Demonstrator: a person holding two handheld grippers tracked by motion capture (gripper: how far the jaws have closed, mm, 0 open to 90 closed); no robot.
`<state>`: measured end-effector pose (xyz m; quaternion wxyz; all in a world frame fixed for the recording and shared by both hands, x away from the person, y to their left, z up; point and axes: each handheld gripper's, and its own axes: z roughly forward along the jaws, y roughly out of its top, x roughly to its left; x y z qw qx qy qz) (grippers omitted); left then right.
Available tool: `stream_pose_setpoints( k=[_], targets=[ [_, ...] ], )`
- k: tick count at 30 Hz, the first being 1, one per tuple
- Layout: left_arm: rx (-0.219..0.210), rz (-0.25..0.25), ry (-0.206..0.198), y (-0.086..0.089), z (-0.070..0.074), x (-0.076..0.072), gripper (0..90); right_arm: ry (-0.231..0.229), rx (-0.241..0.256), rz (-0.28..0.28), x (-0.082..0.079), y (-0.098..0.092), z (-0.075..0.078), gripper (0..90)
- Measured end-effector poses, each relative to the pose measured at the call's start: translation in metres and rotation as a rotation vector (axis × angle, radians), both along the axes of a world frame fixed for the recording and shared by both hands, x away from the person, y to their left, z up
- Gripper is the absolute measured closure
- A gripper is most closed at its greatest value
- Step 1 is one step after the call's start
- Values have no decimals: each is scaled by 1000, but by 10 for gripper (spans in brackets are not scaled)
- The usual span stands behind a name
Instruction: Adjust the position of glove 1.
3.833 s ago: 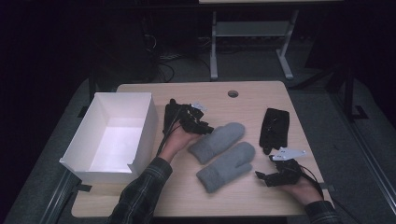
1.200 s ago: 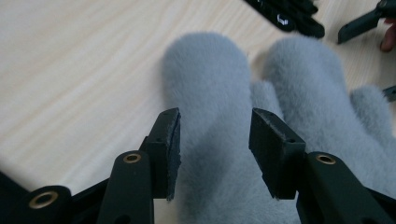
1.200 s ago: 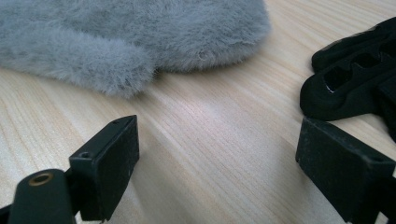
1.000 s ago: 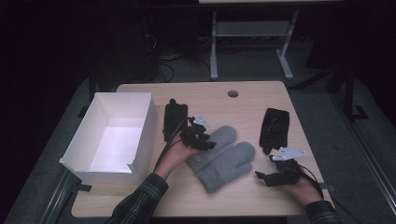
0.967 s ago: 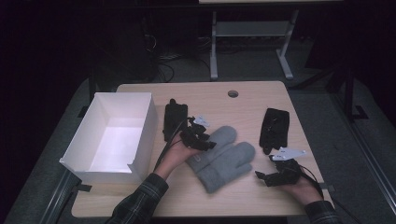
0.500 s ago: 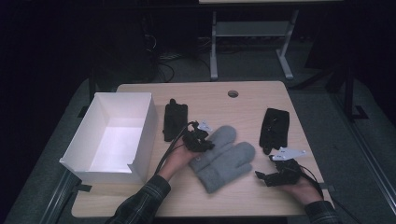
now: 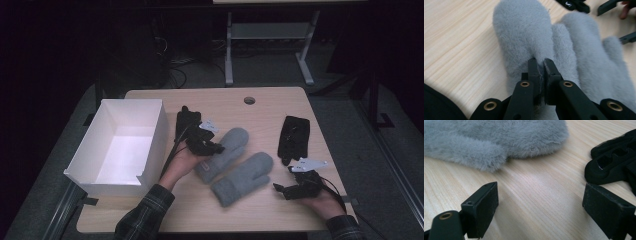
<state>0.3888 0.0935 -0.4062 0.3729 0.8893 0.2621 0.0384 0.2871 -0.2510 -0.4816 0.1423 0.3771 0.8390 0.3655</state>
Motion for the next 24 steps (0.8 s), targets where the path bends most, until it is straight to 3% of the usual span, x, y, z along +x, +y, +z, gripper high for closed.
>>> stream_pose_setpoints(
  k=[10, 19, 24],
  targets=[
    [-43, -12, 24, -3, 27, -18, 861, 0, 0, 0, 0, 0, 0, 132],
    [-40, -39, 55, -25, 33, -36, 861, -1, 0, 0, 0, 0, 0, 132],
    [-22, -94, 51, -40, 31, -45, 861, -1, 0, 0, 0, 0, 0, 132]
  ],
)
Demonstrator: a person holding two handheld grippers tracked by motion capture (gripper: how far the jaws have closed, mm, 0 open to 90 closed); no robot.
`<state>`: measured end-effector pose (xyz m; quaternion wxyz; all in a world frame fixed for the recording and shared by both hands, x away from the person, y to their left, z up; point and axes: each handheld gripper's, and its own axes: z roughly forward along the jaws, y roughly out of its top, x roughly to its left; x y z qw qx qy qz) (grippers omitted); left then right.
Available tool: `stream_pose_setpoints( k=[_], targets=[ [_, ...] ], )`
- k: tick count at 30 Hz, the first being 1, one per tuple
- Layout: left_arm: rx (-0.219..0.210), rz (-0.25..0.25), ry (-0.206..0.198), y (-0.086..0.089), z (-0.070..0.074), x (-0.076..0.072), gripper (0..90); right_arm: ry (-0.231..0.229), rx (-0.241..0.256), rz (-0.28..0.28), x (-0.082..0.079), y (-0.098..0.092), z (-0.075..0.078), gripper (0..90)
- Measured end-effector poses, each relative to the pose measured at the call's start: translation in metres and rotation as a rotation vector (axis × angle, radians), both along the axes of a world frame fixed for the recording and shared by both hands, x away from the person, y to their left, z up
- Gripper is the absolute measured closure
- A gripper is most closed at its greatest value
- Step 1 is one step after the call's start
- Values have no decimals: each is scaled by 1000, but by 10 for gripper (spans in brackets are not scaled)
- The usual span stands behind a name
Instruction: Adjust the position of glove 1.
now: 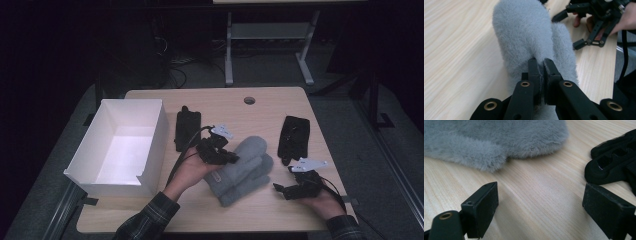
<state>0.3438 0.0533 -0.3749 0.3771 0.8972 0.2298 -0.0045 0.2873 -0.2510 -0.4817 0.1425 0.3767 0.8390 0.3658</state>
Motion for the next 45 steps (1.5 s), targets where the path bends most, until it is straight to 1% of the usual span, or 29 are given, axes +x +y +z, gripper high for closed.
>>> stream_pose_setpoints(
  k=[1, 3, 4, 5, 7, 8, 11, 12, 15, 20, 22, 23, 24, 27, 29, 32, 33, 34, 35, 36, 37, 38, 39, 40, 41, 42, 43, 44, 45],
  targets=[
    [8, -19, -3, -2, -1, 0, 861, -1, 0, 0, 0, 0, 0, 132],
    [11, -23, 9, -8, -5, 0, 861, 0, 0, 0, 0, 0, 0, 132],
    [11, -23, 9, -8, -5, 0, 861, 0, 0, 0, 0, 0, 0, 132],
    [21, -25, 17, -11, -8, 0, 861, 0, 0, 0, 0, 0, 0, 132],
    [18, -29, 19, -13, -9, 0, 861, 0, 0, 0, 0, 0, 0, 132],
    [21, -33, 27, -16, -11, 0, 861, 0, 0, 0, 0, 0, 0, 132],
    [15, -36, 28, -19, -12, -1, 861, -3, 0, 2, 0, 0, 0, 132],
    [27, -44, 27, -21, -14, -1, 861, -1, 2, 0, 0, 0, 0, 132],
    [35, -40, 25, -24, -16, -1, 861, -1, 3, 0, 0, 0, 0, 132],
    [48, -27, 38, -28, -26, 0, 861, -1, 2, 0, 0, 0, 0, 132],
    [64, -39, 39, -29, -30, 0, 860, 0, 3, 0, 0, 0, 0, 132],
    [61, -33, 44, -31, -34, 0, 860, 0, 3, 0, 0, 0, 0, 132],
    [75, -34, 44, -33, -40, -1, 859, 0, 3, -1, 0, 0, 0, 132],
    [80, -37, 42, -33, -44, 0, 855, 0, 2, -1, 0, 0, 0, 132],
    [76, -35, 45, -33, -44, -1, 852, 0, 2, -1, 0, 0, 0, 132],
    [56, -38, 38, -32, -42, -2, 806, 0, 2, -1, 0, 0, 0, 132],
    [56, -38, 38, -32, -42, -2, 779, 0, 2, -1, 0, 0, 0, 132],
    [33, -44, 35, -30, -38, -2, 743, 0, 2, -1, 0, 0, 0, 132],
    [33, -44, 35, -30, -38, -2, 710, 0, 2, -1, 0, 0, 0, 132],
    [9, -50, 15, -27, -33, -3, 675, -1, 2, 0, 0, 0, 0, 133],
    [9, -50, 15, -27, -33, -3, 649, -1, 2, 0, 0, 0, 0, 133],
    [0, -49, -1, -24, -30, -3, 647, -2, 2, -6, 0, 1, 0, 150],
    [-11, -43, -7, -22, -27, -3, 647, -2, 2, -6, 0, 1, 0, 150],
    [-30, -35, -21, -14, -21, -3, 679, 0, 2, 6, -1, 1, 2, 250],
    [-30, -35, -21, -14, -21, -3, 734, 0, 2, 6, -1, 1, 2, 250],
    [-39, -18, -32, -5, -16, -2, 784, 19, -19, 30, -2, 1, 8, 396],
    [-40, -10, -32, 0, -15, -2, 853, 26, -17, 40, -3, 2, 10, 487],
    [-40, -10, -32, 0, -15, -2, 894, 26, -17, 40, -3, 2, 10, 487],
    [-31, -1, -30, 5, -15, -1, 894, 30, -8, 59, -4, 2, 12, 556]
  ],
)
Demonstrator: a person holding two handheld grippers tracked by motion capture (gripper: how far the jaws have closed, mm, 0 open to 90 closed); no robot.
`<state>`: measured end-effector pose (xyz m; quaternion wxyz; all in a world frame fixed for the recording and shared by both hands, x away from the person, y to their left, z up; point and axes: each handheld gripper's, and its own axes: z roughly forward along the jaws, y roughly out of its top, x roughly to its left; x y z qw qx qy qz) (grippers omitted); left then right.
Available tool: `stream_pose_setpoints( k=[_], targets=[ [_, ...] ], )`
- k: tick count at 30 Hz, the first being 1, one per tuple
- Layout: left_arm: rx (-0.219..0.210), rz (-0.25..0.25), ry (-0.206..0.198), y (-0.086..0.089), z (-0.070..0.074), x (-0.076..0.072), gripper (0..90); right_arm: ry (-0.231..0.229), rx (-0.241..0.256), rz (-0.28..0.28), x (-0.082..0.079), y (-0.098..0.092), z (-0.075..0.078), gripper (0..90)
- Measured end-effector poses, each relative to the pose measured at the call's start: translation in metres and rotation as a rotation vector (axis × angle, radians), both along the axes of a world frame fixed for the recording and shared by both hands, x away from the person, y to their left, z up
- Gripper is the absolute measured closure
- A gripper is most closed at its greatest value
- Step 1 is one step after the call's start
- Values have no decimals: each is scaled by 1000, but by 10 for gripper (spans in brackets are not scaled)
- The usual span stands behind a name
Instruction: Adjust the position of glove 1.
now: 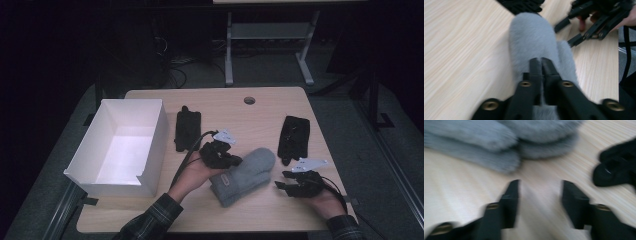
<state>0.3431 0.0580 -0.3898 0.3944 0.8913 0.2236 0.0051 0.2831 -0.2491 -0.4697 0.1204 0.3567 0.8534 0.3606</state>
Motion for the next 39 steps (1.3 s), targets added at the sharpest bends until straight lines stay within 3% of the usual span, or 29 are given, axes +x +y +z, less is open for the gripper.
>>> stream_pose_setpoints(
  k=[1, 2, 3, 5, 7, 9, 15, 29, 39],
  targets=[
    [28, 21, -8, 9, -3, 1, 895, 12, 21, 34, -3, 3, 3, 689],
    [28, 21, -8, 9, -3, 1, 895, 12, 21, 34, -3, 3, 3, 689],
    [42, 44, 2, 18, -8, 2, 895, 29, 44, 69, -4, 7, 4, 781],
    [50, 52, 9, 23, -11, 2, 895, 45, 49, 82, -5, 10, 4, 821],
    [56, 71, 56, 34, -22, 0, 895, 70, 69, 130, -6, 19, 3, 884],
    [56, 81, 70, 39, -27, -5, 895, 87, 82, 145, -6, 25, 3, 892],
    [57, 69, 84, 47, -29, -10, 894, 75, 87, 161, -3, 39, 3, 892],
    [34, 41, 109, 49, -31, -32, 894, 45, 69, 151, 23, 70, 1, 900],
    [45, 20, 107, 46, -32, -39, 869, 28, 53, 175, 38, 90, -1, 900]
  ],
)
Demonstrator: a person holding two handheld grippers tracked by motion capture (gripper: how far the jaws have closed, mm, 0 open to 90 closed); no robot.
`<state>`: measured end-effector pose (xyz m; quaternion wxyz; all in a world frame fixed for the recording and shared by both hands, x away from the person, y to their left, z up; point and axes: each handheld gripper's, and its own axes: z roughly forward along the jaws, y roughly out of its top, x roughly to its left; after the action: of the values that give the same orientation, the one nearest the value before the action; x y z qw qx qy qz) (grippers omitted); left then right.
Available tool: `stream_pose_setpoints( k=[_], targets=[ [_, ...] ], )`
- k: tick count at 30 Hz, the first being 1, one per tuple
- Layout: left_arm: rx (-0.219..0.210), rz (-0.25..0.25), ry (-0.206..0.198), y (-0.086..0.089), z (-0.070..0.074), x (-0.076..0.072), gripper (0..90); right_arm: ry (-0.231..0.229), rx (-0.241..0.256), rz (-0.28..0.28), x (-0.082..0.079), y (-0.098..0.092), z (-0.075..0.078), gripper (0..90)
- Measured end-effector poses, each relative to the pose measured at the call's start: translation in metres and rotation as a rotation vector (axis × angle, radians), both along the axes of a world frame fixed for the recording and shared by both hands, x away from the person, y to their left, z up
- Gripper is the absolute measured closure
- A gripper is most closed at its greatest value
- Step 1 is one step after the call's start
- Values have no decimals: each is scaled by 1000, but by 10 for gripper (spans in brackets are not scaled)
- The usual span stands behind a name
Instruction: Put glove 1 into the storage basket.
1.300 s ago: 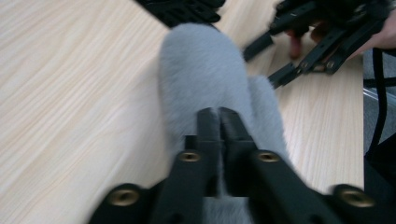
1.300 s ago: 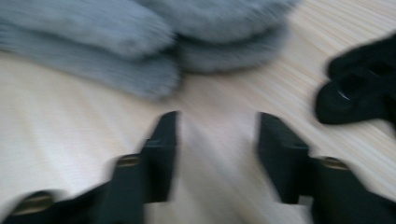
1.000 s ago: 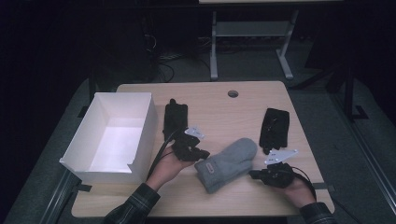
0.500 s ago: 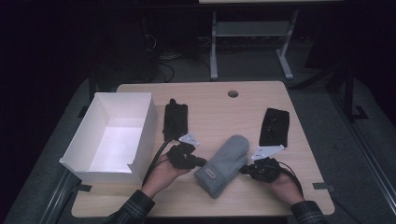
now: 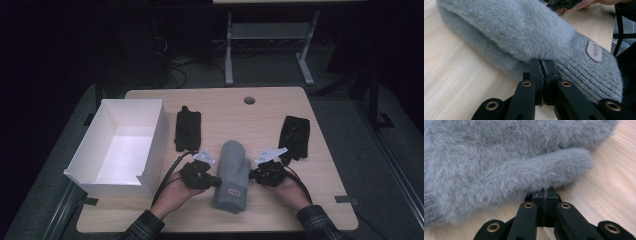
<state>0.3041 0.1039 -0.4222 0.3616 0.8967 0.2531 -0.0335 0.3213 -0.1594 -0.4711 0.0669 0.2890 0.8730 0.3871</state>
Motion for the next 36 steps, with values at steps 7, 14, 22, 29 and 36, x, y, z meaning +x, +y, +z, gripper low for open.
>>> stream_pose_setpoints(
  k=[7, 14, 22, 29, 36],
  targets=[
    [-41, 59, -56, 11, 8, 8, 680, -10, -2, -29, -1, -12, 3, 783],
    [-91, 97, -100, 9, 17, 25, 312, -19, -5, -108, -8, -35, 1, 419],
    [-87, 128, -110, -15, 14, 39, 137, -54, -45, -138, -10, -37, -7, 250],
    [-61, 162, -155, -29, 16, 47, 133, -73, -23, -141, -9, -38, -10, 232],
    [-10, 159, -116, -38, -6, 53, 131, -71, -24, -148, -9, -37, -10, 219]
  ],
)
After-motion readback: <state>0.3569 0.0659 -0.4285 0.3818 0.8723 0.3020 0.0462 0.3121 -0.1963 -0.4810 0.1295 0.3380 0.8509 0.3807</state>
